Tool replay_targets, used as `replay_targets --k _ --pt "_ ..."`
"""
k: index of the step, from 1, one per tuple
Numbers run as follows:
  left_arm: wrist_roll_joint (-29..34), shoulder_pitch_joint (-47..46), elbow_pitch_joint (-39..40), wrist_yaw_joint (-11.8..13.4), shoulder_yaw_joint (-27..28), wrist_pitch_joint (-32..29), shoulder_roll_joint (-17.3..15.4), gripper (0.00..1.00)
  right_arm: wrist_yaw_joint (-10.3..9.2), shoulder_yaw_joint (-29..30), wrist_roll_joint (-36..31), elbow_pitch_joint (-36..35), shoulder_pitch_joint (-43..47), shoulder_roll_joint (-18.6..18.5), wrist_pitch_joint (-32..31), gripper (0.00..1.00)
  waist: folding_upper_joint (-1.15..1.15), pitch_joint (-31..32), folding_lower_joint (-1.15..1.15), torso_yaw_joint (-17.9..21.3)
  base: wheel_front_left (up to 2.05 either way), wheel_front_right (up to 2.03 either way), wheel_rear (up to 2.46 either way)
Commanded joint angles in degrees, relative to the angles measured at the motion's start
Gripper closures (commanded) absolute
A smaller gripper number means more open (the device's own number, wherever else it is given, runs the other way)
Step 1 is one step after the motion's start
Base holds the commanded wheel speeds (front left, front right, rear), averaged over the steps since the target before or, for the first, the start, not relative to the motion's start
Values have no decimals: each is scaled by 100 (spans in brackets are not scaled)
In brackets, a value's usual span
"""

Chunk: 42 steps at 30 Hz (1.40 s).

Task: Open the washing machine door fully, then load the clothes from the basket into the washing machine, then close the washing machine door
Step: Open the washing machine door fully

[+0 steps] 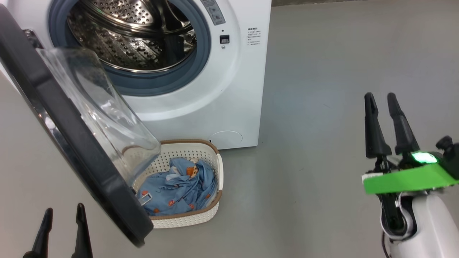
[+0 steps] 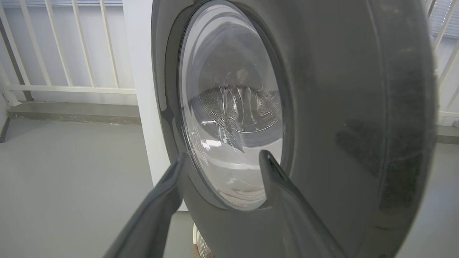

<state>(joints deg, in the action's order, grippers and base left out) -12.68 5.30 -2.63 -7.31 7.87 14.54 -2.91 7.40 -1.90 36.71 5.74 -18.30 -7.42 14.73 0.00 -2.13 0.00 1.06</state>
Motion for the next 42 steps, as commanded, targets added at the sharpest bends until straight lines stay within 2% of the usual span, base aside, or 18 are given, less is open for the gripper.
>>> replay_targets --k 1,6,13,22,42 --pt "26 -118 168 -18 174 46 -54 0 9 37 -504 -266 163 83 25 0 0 0 0 -21 0 0 0" --pt "34 -122 199 -18 194 46 -44 0 9 216 -1738 -552 708 172 26 0 0 -11 0 -64 0 0 0" --pt "66 -108 245 -18 233 46 -33 0 9 318 -2515 -660 1305 258 26 0 0 -44 0 -51 0 0 0" --pt "118 -97 238 -18 123 46 -43 0 9 369 -2956 -344 1628 321 27 0 0 -5 0 -90 0 0 0" --pt "189 -84 192 -18 -6 46 -63 0 9 488 -3243 114 1638 415 27 0 0 33 0 -166 0 0 0"
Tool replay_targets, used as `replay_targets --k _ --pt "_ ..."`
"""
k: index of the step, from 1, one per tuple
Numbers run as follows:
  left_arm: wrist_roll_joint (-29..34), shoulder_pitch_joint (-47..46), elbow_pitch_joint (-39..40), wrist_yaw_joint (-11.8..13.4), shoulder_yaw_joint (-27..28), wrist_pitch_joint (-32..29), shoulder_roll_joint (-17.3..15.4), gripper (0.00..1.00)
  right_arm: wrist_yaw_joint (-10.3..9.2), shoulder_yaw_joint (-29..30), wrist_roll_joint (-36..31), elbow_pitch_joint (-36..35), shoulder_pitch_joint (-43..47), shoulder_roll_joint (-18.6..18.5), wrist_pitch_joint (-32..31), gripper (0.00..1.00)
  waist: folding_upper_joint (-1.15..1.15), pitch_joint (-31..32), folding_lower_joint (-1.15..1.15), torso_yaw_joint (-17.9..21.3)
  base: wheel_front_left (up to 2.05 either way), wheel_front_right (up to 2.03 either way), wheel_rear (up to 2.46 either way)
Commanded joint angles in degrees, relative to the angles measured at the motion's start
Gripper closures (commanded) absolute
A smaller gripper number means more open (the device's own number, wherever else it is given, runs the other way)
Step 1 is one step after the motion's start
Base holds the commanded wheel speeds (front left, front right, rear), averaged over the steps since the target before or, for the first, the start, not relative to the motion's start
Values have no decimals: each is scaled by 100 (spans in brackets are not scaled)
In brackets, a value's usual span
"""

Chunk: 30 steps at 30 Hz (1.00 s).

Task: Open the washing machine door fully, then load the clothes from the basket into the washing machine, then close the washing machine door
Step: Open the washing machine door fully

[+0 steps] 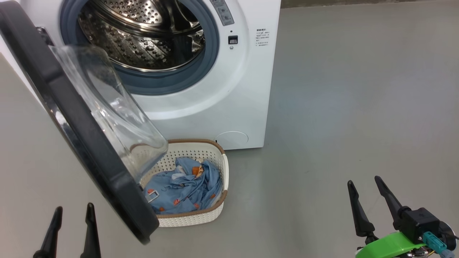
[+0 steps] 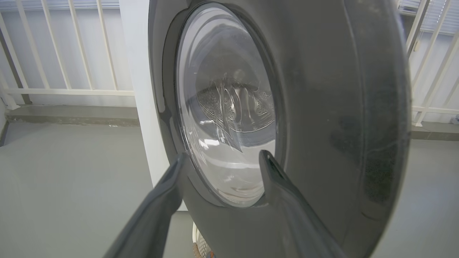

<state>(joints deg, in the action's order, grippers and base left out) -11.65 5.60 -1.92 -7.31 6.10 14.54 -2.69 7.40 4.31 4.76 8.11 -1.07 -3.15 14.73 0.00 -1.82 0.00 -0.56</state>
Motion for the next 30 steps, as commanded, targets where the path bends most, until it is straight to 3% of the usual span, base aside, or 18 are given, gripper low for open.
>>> replay_targets --k 1,30 --pt "90 -114 118 -18 161 46 -89 0 9 -120 -57 -97 -88 -8 27 0 0 7 0 -9 0 0 0" --pt "115 -102 -4 -18 -77 46 -268 0 9 -14 -53 46 -115 26 27 0 0 -4 0 -42 0 0 0"
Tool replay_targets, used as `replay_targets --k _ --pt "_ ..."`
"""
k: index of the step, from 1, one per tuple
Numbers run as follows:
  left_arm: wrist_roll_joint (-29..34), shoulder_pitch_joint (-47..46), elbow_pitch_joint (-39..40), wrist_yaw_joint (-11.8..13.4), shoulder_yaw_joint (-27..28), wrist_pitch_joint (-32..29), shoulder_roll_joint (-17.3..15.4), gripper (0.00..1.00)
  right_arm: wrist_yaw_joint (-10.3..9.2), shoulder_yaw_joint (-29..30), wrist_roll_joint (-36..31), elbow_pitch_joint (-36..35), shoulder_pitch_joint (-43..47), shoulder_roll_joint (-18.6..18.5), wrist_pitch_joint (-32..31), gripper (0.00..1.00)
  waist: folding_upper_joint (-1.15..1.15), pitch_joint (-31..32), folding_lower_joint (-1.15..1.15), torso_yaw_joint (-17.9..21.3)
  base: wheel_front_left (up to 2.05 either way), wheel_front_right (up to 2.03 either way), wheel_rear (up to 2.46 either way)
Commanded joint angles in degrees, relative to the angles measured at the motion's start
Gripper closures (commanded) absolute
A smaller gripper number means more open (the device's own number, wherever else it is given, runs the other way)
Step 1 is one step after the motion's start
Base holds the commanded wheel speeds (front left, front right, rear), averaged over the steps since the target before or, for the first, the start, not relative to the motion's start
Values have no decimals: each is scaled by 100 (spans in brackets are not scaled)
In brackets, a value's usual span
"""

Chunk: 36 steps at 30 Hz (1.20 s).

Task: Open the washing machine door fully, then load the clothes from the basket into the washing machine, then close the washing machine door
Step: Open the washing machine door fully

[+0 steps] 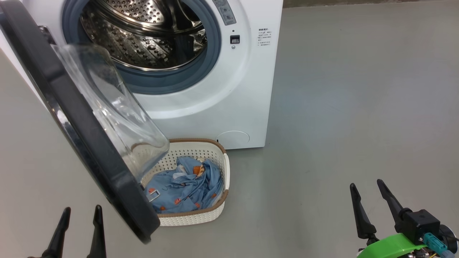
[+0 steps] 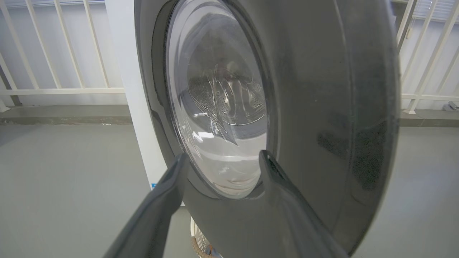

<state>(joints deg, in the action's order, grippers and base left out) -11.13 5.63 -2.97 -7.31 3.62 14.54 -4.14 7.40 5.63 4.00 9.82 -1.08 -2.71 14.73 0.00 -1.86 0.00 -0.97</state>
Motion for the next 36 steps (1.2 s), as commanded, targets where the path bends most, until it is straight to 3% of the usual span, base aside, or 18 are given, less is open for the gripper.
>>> replay_targets --k 1,3,4,5,6,11,20,27,31,36 --pt "64 -105 102 -18 171 46 -123 0 9 -145 23 -124 -113 -18 27 0 0 0 0 -1 0 0 0" --pt "57 -102 87 -18 158 46 -127 0 9 -151 27 -118 -113 -18 27 0 0 6 0 0 0 0 0" --pt "40 -101 66 -18 139 46 -137 89 9 -155 29 -119 -113 -18 27 0 0 5 0 1 0 0 0" --pt "40 -101 66 -18 139 46 -137 89 9 -155 29 -119 -113 -18 27 0 0 5 0 1 0 0 0" --pt "29 -103 62 -18 132 46 -140 100 9 -153 30 -120 -112 -18 27 0 0 8 0 0 0 0 0" --pt "-34 -172 481 -18 229 46 -163 100 9 -156 27 -93 -88 -18 27 0 0 23 0 -8 0 0 0" --pt "33 -612 2267 -18 531 46 -204 100 9 -126 30 -96 -68 -17 27 0 0 -8 0 -56 0 0 0" --pt "7 -939 3401 -18 -544 46 -758 100 9 -145 118 -85 -104 -17 27 0 0 -35 0 -67 0 0 0" --pt "111 -923 3480 -18 -1154 46 -953 100 9 -150 97 -89 -110 -17 27 0 0 -41 0 -75 0 0 0" --pt "144 -871 3420 -18 -1819 46 -974 100 9 -146 83 -94 -106 -17 27 0 0 -37 0 -102 0 0 0"
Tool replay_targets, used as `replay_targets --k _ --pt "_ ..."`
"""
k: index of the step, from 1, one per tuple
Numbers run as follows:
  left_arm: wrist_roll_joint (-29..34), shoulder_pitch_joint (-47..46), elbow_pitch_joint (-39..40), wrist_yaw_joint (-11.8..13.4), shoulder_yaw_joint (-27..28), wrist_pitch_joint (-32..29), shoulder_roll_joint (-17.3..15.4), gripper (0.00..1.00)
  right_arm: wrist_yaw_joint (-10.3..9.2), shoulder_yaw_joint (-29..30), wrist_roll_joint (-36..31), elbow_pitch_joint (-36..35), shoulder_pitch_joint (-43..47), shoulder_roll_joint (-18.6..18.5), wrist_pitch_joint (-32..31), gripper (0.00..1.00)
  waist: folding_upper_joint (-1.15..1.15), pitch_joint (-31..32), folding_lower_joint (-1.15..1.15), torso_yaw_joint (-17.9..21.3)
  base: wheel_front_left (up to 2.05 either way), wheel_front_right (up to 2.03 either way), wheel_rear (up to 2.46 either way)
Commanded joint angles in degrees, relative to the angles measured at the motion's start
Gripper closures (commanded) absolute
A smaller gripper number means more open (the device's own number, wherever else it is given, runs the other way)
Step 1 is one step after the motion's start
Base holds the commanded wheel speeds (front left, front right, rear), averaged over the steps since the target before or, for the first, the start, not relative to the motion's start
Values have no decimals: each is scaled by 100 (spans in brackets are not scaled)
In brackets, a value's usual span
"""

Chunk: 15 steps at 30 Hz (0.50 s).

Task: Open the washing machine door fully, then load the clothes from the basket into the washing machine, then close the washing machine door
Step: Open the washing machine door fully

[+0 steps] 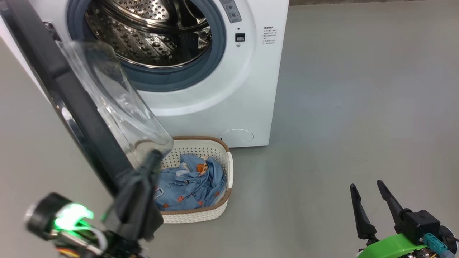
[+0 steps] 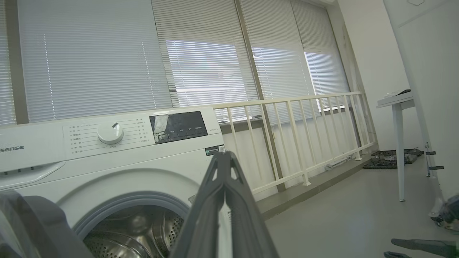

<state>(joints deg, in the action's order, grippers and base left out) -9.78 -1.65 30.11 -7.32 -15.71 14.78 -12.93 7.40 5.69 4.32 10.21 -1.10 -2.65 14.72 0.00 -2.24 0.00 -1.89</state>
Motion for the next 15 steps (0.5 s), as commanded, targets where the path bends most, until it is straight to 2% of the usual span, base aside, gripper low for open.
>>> replay_targets --k 1,9,15 --pt "-8 -130 73 -17 -31 22 -100 100 9 -152 78 -127 -101 -23 28 0 0 2 0 -19 0 0 0" --pt "-298 -30 -507 -17 -1112 22 -93 100 9 -171 95 -61 -90 -23 28 0 0 9 0 -73 0 0 0" --pt "-382 -64 -903 -17 -1435 22 -37 100 9 -186 102 -44 -111 -23 28 0 0 -13 0 -85 0 0 0"
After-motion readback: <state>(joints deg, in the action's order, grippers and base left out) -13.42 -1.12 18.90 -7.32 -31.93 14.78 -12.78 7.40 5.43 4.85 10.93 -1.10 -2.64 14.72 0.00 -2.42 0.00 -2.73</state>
